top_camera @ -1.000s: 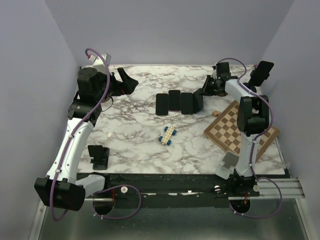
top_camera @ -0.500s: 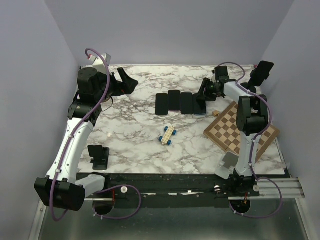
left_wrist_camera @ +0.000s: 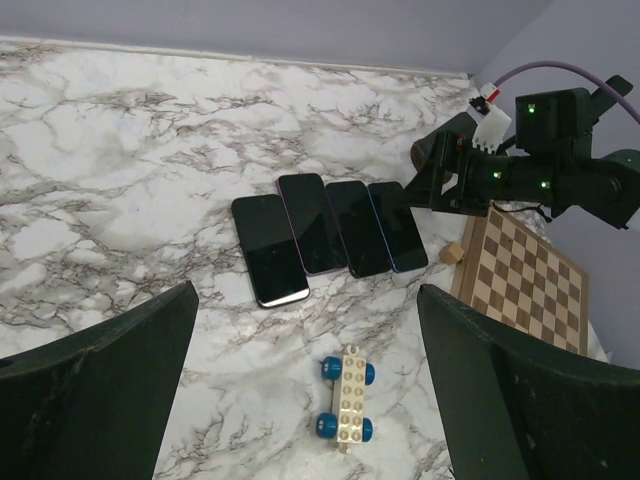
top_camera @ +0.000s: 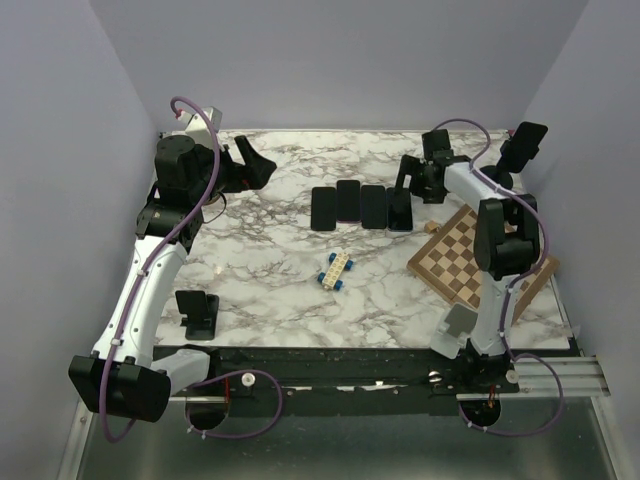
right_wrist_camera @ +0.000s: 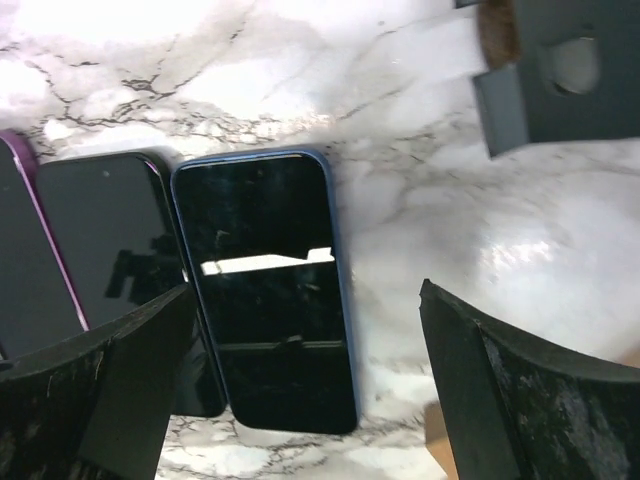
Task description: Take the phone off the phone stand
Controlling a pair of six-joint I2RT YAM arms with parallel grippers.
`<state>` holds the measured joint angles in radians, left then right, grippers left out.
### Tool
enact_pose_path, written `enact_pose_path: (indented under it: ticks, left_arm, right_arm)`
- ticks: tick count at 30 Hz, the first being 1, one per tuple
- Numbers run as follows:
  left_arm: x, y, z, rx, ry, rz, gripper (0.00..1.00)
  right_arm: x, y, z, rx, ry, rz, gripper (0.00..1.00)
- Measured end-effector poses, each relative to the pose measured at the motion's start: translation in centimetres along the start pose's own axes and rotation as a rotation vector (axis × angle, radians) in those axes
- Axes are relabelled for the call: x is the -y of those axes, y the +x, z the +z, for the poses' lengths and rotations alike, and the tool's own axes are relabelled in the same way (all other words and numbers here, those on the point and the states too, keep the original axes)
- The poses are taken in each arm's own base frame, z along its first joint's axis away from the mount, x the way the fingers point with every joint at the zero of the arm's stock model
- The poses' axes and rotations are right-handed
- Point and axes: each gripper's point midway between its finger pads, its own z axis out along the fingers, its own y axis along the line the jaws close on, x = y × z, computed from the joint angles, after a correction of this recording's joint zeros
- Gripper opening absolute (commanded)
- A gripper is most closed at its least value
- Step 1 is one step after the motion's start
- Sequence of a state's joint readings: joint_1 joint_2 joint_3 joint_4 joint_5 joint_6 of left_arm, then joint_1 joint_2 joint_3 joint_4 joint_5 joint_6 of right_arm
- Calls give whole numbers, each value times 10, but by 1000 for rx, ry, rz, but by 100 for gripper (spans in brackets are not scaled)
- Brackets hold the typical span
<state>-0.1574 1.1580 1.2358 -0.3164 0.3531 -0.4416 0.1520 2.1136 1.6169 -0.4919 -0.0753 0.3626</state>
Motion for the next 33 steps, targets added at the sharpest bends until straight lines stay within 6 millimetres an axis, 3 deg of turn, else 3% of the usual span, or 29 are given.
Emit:
enact_pose_path:
  ticks: [4,12,18,22,25,29,33]
  left_arm:
    - [0,0,0,0,0,0,99]
    - [3,-4,-5,16,2,13,99]
    - [9,-11,-14,47,10,29,99]
    - [15,-15,-21,65,23,36,99]
    - [19,-19,-24,80,30,39,99]
    - [20,-20,-24,82,37,37,99]
    - [21,-20,-24,82,41,37,99]
  right_arm:
    - [7,-4,-20,70,132,-52,100]
    - [23,18,-83,237,319,-128,100]
    - [49,9,-150,509,358,-81,100]
    - [58,1,-204,759,331,-69,100]
    - [65,-4,-231,907,334,-66,100]
    - [76,-12,-244,1011,373,-46,100]
    - [84,-26,-241,1028,409,-33,100]
